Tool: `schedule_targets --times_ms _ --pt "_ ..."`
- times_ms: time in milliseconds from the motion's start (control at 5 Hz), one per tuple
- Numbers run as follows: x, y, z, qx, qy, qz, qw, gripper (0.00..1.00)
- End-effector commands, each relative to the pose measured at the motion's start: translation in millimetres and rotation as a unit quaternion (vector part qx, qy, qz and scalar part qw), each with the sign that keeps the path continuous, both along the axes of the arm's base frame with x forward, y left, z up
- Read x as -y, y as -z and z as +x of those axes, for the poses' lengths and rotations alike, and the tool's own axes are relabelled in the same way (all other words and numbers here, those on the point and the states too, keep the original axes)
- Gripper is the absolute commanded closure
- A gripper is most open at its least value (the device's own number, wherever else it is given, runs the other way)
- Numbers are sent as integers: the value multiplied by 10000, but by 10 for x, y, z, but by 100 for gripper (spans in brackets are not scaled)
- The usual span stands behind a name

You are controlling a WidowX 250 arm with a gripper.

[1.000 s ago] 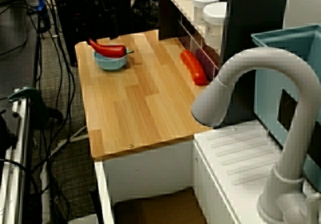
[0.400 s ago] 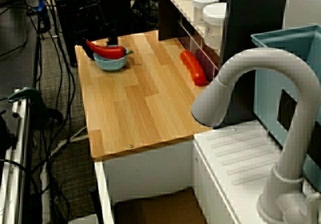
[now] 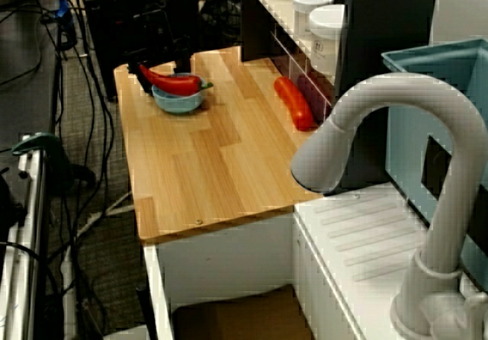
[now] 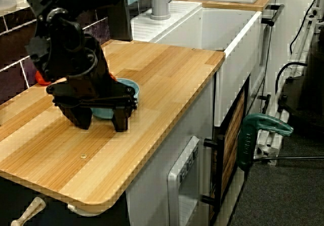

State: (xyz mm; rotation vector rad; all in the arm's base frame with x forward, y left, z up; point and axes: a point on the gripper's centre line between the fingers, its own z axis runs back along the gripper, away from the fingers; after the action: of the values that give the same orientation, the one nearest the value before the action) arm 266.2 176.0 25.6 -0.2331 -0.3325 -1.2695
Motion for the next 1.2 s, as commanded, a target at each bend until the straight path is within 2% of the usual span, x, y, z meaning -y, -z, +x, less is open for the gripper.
schedule_targets --times_ms 0,200,1000 --pt "313 -149 26 29 418 55 9991 0" --pt "456 -173 -22 -23 513 14 9987 0" --pt "854 -143 -51 -226 234 -135 9994 0"
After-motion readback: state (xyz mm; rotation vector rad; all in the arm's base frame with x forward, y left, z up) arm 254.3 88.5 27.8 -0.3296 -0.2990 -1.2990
